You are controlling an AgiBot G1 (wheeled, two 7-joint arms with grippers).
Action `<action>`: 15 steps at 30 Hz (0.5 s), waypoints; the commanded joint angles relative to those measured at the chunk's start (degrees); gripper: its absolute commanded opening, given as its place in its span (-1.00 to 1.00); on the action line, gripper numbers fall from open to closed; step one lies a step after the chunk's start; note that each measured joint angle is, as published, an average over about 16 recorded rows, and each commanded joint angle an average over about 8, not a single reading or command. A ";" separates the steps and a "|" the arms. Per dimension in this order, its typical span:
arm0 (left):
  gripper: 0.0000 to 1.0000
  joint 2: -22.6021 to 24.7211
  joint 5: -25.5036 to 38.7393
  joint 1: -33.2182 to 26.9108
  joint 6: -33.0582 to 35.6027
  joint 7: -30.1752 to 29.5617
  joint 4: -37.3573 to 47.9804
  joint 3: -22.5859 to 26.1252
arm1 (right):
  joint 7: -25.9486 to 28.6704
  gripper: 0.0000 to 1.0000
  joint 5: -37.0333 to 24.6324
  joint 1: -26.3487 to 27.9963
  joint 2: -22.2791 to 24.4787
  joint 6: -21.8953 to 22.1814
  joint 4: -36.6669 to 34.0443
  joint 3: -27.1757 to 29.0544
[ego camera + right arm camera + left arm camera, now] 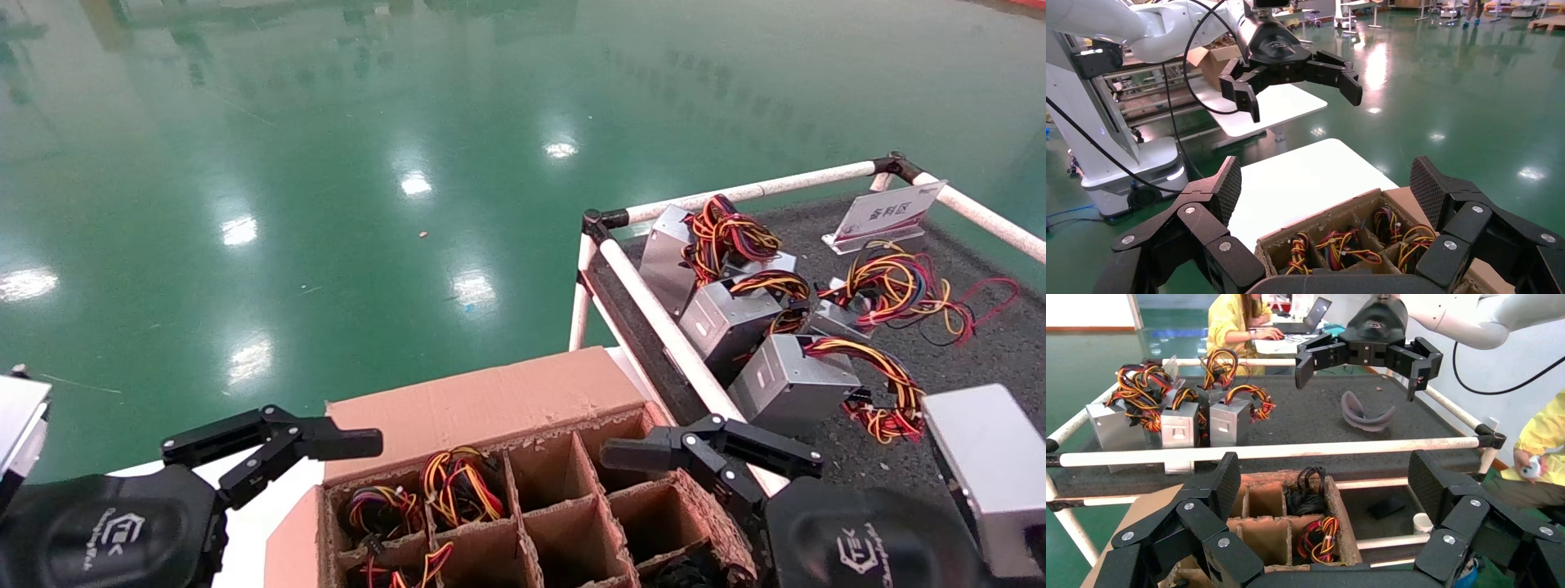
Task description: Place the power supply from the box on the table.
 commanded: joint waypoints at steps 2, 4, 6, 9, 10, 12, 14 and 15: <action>1.00 0.00 0.00 0.00 0.00 0.00 0.00 0.00 | -0.06 1.00 -0.14 0.25 0.01 0.01 -0.37 0.01; 1.00 0.00 0.00 0.00 0.00 0.00 0.00 0.00 | -0.10 1.00 -0.28 0.41 0.00 0.01 -0.59 -0.02; 1.00 0.00 0.00 0.00 0.00 0.00 0.00 0.00 | -0.14 1.00 -0.39 0.54 0.00 0.02 -0.77 -0.06; 1.00 0.00 0.00 0.00 0.00 0.00 0.00 0.00 | -0.18 1.00 -0.53 0.71 -0.01 0.02 -1.00 -0.10; 1.00 0.00 0.00 0.00 0.00 0.00 0.00 0.00 | -0.19 1.00 -0.57 0.76 -0.01 0.02 -1.07 -0.11; 1.00 0.00 0.00 0.00 0.00 0.00 0.00 0.00 | -0.21 1.00 -0.64 0.85 -0.02 0.03 -1.18 -0.13; 1.00 0.00 0.00 0.00 0.00 0.00 0.00 0.00 | -0.23 1.00 -0.69 0.93 -0.02 0.03 -1.28 -0.15; 1.00 0.00 0.00 0.00 0.00 0.00 0.00 0.00 | -0.23 1.00 -0.72 0.96 -0.03 0.03 -1.32 -0.15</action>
